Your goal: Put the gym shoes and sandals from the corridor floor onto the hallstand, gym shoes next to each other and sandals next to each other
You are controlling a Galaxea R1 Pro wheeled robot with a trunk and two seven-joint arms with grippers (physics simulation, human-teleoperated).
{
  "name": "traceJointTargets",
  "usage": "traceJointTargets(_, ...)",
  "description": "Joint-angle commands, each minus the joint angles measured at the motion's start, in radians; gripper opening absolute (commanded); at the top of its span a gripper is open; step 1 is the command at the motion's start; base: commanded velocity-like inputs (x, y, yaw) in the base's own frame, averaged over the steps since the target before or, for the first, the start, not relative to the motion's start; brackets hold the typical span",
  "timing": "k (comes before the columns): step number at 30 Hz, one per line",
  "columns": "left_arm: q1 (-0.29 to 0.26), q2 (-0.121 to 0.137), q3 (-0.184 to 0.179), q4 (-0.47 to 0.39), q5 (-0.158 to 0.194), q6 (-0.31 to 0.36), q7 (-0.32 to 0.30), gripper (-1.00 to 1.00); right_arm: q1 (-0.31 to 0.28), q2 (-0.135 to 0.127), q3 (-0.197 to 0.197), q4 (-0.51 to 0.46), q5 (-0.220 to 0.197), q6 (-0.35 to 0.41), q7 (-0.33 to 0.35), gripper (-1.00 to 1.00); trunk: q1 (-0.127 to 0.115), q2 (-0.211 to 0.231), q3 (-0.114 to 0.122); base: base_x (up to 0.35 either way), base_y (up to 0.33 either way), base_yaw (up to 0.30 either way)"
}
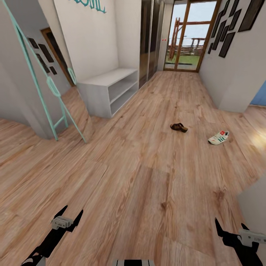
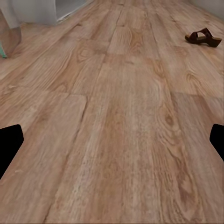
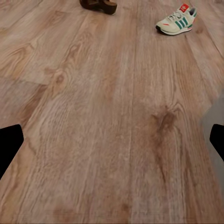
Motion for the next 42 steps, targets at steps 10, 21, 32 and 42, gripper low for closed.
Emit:
traceJointTargets(10,0.0,0.0,0.001,0.0,0.0,0.0,0.0,1.0,0.0,0.0,0.0,0.0,0.0,0.0,0.0,1.0,0.0,0.0,0.0,0.312,-0.098,0.0)
traceJointTargets(21,0.0,0.0,0.001,0.0,0.0,0.0,0.0,1.0,0.0,0.0,0.0,0.0,0.0,0.0,0.0,1.0,0.0,0.0,0.0,0.315,-0.054,0.0)
traceJointTargets(32,0.0,0.0,0.001,0.0,0.0,0.0,0.0,1.0,0.0,0.0,0.0,0.0,0.0,0.0,0.0,1.0,0.0,0.0,0.0,0.302,-0.153,0.0)
traceJointTargets(42,0.0,0.0,0.001,0.0,0.0,0.0,0.0,1.0,0.0,0.0,0.0,0.0,0.0,0.0,0.0,1.0,0.0,0.0,0.0,0.278,-0.199,0.0)
